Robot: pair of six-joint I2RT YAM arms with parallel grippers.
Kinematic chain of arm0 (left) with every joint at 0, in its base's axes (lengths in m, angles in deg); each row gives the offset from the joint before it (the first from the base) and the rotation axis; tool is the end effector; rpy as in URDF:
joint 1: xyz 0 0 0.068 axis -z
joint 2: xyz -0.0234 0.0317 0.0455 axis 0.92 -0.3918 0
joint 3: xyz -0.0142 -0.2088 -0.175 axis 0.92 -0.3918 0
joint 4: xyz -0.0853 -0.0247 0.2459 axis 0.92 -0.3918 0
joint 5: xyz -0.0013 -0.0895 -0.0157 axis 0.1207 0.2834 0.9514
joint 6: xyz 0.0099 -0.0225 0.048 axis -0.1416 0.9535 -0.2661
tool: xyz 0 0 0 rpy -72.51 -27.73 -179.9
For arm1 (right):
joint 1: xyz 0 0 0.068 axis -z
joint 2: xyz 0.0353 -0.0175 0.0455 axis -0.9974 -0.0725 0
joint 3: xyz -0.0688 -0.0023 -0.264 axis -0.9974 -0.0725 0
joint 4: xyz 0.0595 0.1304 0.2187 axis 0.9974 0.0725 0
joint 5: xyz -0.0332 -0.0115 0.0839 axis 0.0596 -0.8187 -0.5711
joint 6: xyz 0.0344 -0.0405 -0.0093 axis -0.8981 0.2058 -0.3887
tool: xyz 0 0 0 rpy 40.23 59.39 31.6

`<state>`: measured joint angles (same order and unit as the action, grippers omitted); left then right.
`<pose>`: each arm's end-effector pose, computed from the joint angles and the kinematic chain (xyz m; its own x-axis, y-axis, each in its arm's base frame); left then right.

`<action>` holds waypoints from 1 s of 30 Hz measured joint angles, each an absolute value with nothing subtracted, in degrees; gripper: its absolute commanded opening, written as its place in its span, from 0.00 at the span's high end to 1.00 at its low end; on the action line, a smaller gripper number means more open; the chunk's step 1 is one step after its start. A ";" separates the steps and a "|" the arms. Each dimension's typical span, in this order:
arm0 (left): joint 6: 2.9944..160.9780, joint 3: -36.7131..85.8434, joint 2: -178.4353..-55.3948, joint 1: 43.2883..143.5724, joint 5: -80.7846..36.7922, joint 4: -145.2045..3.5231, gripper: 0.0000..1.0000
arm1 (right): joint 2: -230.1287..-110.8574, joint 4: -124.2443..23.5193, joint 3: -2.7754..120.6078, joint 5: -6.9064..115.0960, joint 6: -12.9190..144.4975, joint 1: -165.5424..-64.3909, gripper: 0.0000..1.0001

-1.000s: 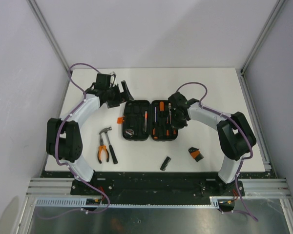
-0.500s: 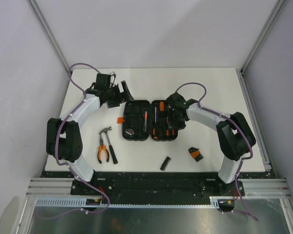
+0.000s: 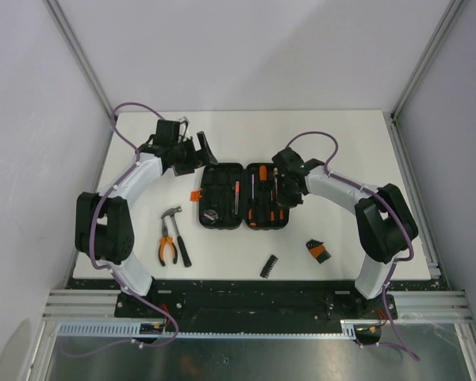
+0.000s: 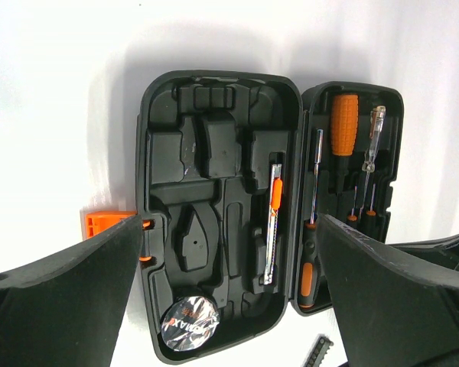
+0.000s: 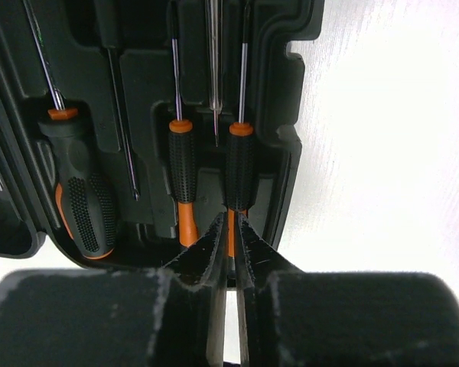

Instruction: Pack the tool kit

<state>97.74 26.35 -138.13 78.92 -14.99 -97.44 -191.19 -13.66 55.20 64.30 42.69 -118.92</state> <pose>0.3632 -0.0865 0.2572 -0.8096 -0.2810 -0.5153 0.0041 0.8752 -0.4837 0.3015 0.1945 0.2010 -0.9340 -0.0136 -0.3570 -0.0748 0.9846 0.1580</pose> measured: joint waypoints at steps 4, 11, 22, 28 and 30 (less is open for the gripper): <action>97.74 26.35 -138.13 78.92 -14.97 -97.44 0.01 | -191.93 -12.72 55.31 64.30 42.80 -119.01 0.94; 97.74 26.33 -138.13 78.92 -14.97 -97.44 0.01 | -194.23 -11.23 57.06 64.44 43.28 -119.29 0.98; 97.28 26.33 -138.13 78.92 -14.18 -97.44 0.01 | -196.17 -8.92 59.40 64.92 44.42 -119.77 1.00; 96.80 26.15 -137.73 78.94 -13.44 -97.48 0.01 | -198.05 -8.57 59.90 66.18 45.69 -120.73 1.00; 96.78 25.85 -137.08 78.94 -13.44 -97.46 0.01 | -199.06 -8.96 59.92 66.73 45.73 -121.17 1.00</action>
<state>96.78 25.85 -137.08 78.94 -13.44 -97.46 -199.06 -8.96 59.92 66.73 45.73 -121.17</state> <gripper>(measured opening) 0.988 0.008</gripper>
